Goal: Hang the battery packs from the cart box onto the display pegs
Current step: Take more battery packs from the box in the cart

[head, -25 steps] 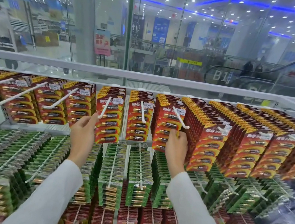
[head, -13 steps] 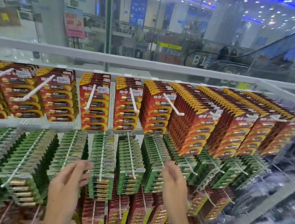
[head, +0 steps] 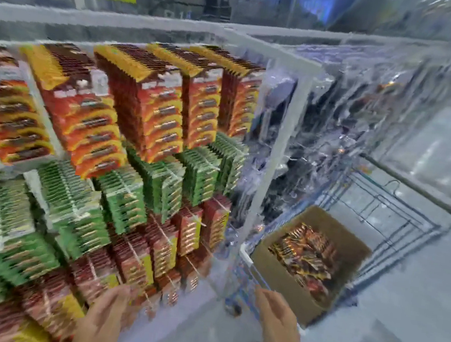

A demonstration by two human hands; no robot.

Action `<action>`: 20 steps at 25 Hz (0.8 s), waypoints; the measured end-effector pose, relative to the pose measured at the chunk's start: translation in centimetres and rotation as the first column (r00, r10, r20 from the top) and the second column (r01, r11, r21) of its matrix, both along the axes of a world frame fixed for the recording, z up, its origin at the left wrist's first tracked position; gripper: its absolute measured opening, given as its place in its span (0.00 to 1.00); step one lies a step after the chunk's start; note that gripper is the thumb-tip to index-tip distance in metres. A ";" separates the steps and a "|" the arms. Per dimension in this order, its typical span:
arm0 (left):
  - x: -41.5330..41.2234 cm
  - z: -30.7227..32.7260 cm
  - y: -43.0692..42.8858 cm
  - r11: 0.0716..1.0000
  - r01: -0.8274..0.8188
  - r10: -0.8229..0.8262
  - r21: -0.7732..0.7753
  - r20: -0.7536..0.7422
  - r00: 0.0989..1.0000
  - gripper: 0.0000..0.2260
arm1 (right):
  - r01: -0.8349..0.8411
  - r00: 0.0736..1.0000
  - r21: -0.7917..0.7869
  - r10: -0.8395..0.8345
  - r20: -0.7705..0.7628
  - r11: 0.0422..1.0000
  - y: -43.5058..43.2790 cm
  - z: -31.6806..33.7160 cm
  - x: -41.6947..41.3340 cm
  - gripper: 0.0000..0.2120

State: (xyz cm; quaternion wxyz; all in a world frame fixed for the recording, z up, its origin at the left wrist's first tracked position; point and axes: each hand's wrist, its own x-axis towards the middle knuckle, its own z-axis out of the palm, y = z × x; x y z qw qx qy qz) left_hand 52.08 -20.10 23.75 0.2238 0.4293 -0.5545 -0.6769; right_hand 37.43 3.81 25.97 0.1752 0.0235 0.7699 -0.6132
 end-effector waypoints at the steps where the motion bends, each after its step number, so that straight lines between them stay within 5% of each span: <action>1: -1.8 -0.6 1.9 0.996 0.079 -0.079 0.030 0.013 0.997 0.08 | 0.054 0.998 0.001 -0.054 0.010 0.999 2.8 -0.4 -0.9 0.07; 4: -7.5 -2.0 8.4 0.965 0.229 -0.240 0.128 0.080 0.968 0.12 | 0.172 0.984 0.026 -0.173 0.033 0.985 10.6 -2.2 -3.6 0.07; 9: -14.4 -3.5 16.8 0.942 0.327 -0.333 0.072 0.096 0.938 0.09 | 0.281 0.947 0.080 -0.290 0.138 0.956 17.8 -5.3 -6.5 0.09; 20: -32.4 -9.0 20.6 0.829 0.552 -0.557 0.092 0.243 0.794 0.06 | 0.370 0.862 0.165 -0.404 0.306 0.914 20.8 -9.7 -18.0 0.06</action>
